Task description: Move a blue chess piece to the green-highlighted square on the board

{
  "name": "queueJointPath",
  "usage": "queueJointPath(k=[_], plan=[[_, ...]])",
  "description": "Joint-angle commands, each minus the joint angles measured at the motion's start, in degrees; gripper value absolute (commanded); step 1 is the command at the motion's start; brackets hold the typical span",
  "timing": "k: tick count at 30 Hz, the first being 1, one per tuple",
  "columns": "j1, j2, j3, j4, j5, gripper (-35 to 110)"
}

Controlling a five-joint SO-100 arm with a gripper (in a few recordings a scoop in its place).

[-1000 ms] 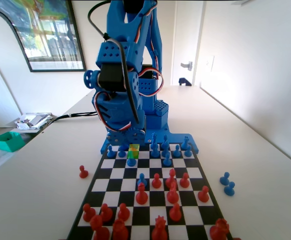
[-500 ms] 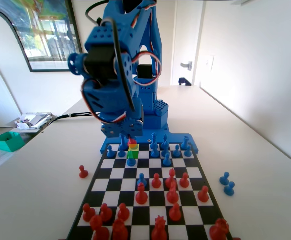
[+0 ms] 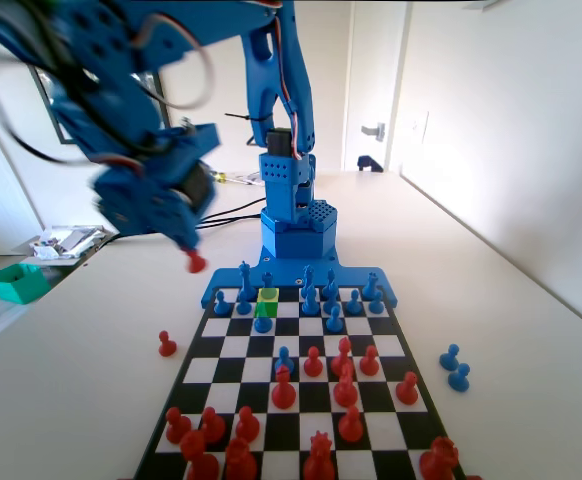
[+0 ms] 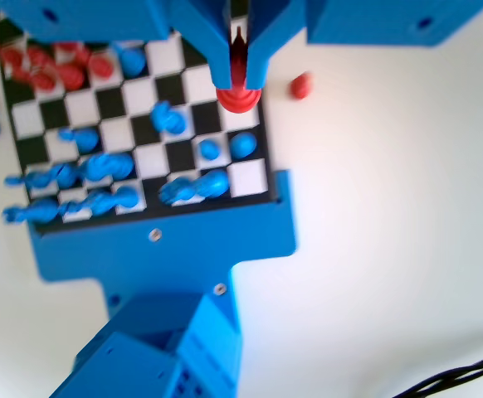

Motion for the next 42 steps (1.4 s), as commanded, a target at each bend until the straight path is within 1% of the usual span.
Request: queueJointPath(k=[1, 6, 12, 18, 30, 38, 42], plan=[[5.45, -2.29, -9.05, 3.43, -2.55, 1], [8.61, -10.63, -18.63, 4.83, -2.72, 1], [9.84, -17.93, -20.39, -1.67, -0.97, 1], [9.93, -22.68, -18.19, -8.70, 0.53, 1], [10.11, -24.17, -9.32, -19.78, 0.09, 1], [10.90, -24.26, -7.12, -21.88, -1.14, 1], [11.16, -24.26, -6.94, -21.88, -1.41, 7]])
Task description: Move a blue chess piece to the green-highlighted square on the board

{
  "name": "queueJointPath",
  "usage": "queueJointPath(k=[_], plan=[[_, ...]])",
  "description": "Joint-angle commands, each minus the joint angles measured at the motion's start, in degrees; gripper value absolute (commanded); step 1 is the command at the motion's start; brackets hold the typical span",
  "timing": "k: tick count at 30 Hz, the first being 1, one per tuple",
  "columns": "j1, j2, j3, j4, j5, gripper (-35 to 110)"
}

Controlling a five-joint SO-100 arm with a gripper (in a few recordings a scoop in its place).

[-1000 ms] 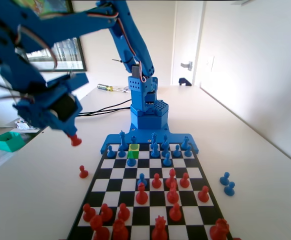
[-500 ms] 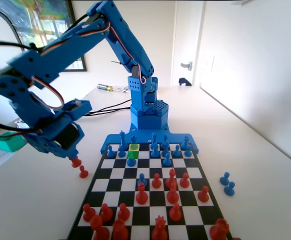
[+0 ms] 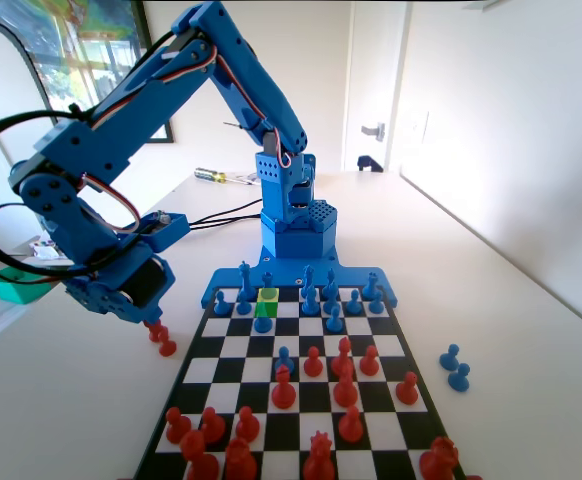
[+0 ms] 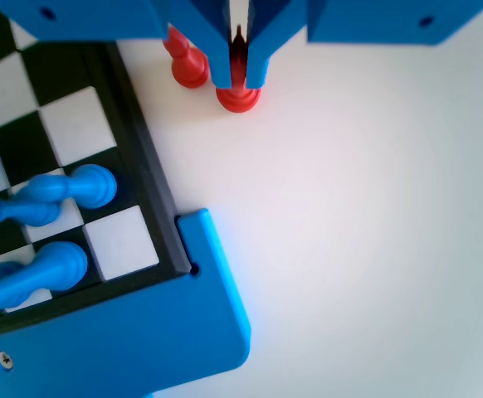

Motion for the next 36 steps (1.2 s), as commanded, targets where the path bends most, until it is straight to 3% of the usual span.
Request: queueJointPath(k=[1, 11, 20, 27, 36], plan=[[0.79, 2.20, 0.18, 0.70, -0.97, 9], [0.97, 3.96, -6.77, 10.99, -5.80, 14], [-3.16, 18.54, -12.13, 30.50, -22.41, 11], [-10.46, 35.51, -0.18, 27.77, -31.64, 9], [-26.89, 53.61, 21.53, 21.53, -35.86, 9]])
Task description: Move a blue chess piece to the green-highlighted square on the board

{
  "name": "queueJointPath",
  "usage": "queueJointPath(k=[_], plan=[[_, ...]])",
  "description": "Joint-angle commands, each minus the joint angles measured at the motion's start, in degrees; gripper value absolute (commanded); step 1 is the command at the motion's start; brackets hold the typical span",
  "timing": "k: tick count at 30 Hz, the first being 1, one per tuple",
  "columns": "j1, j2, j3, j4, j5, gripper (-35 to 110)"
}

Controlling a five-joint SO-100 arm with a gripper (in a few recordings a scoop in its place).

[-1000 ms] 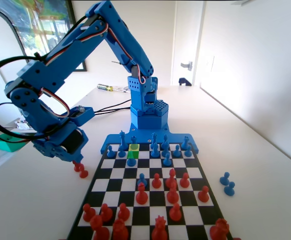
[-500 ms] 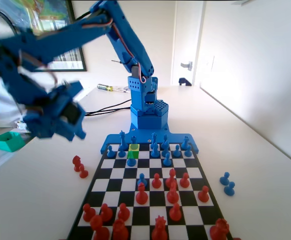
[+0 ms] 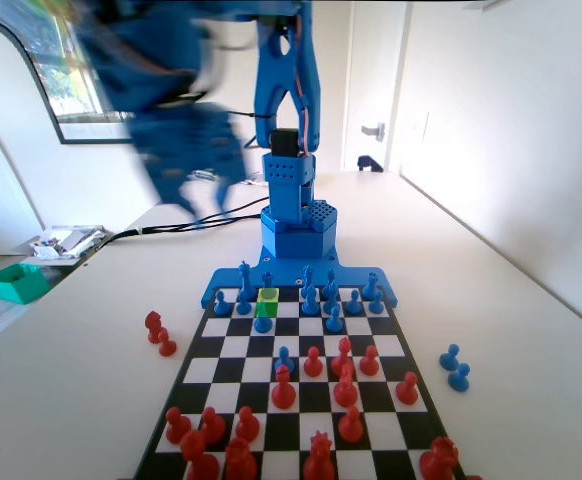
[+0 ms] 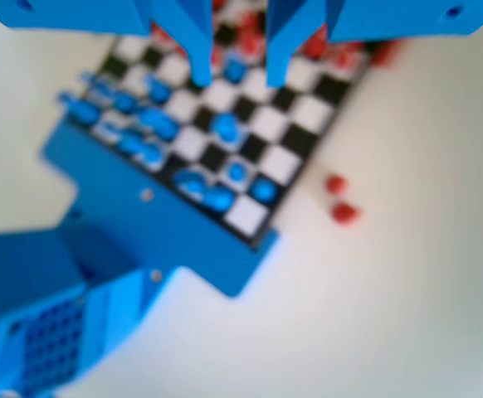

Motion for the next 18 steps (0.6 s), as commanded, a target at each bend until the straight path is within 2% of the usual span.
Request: queueJointPath(k=[1, 9, 18], plan=[[-6.86, 12.39, 8.70, -3.87, -2.55, 8], [-16.52, 22.59, 32.43, -18.19, -10.11, 11], [-14.24, 26.63, 42.54, -23.99, -22.94, 14]])
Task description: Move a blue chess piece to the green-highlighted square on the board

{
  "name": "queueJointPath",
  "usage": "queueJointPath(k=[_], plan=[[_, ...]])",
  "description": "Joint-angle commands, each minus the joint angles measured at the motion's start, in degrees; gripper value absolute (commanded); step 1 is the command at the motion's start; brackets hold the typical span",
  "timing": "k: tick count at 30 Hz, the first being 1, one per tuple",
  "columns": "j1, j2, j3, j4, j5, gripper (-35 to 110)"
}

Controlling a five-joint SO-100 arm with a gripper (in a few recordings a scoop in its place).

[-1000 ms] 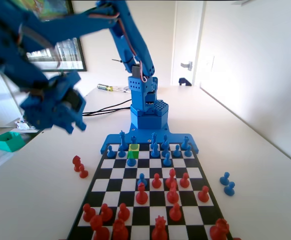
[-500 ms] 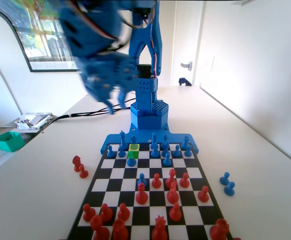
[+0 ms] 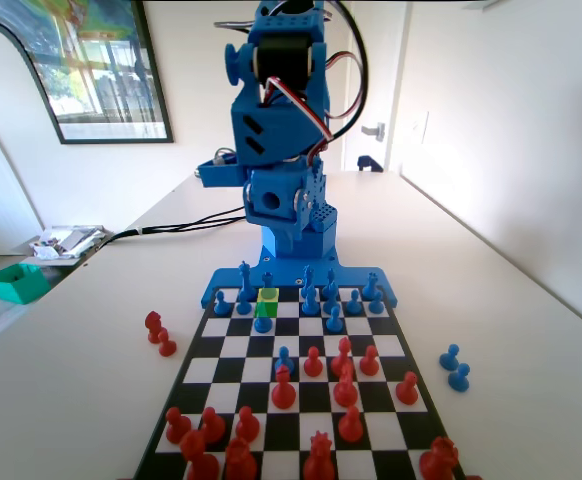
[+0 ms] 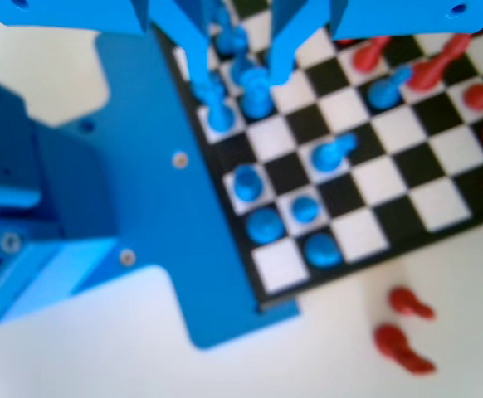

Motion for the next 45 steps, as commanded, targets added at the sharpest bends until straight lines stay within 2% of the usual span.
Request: queueJointPath(k=[1, 5, 10, 45], plan=[[2.46, 3.78, 2.64, -2.64, -6.86, 15], [4.39, 3.87, 7.82, -10.37, -10.28, 15], [7.03, 3.69, 11.43, -15.29, -13.01, 15], [13.36, -7.47, 16.44, -31.46, -17.67, 15]])
